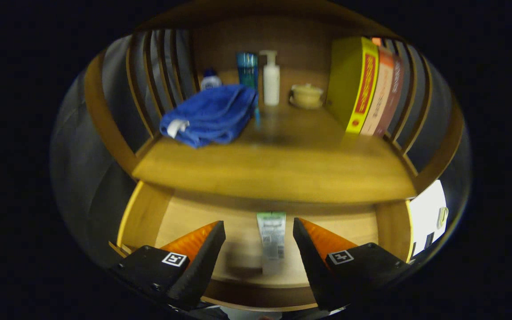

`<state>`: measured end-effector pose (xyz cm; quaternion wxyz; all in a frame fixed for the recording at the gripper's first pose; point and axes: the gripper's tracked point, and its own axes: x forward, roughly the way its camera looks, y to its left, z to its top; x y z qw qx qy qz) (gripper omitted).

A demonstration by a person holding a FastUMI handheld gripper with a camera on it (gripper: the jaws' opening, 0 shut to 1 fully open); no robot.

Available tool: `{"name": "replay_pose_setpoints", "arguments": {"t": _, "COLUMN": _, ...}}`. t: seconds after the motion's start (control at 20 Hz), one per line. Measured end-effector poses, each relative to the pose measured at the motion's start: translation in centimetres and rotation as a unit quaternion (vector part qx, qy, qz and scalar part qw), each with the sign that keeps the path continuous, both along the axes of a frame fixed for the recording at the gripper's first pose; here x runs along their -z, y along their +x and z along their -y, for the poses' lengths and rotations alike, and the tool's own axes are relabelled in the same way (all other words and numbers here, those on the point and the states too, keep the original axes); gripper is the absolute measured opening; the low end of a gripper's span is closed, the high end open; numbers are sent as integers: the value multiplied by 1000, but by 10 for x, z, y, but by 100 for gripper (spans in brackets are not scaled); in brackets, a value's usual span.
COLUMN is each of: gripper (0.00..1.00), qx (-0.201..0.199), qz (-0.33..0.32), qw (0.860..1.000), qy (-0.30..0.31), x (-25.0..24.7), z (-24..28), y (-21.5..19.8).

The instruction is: Pull open the drawer, take out the items inside it, and place them on the countertop above the cabinet.

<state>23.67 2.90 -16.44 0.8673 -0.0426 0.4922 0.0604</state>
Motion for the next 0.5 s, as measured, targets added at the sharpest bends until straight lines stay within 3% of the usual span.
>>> {"name": "replay_pose_setpoints", "arguments": {"t": 0.5, "gripper": 100, "qx": 22, "qz": -108, "qw": 994, "qy": -14, "x": 73, "z": 7, "y": 1}}
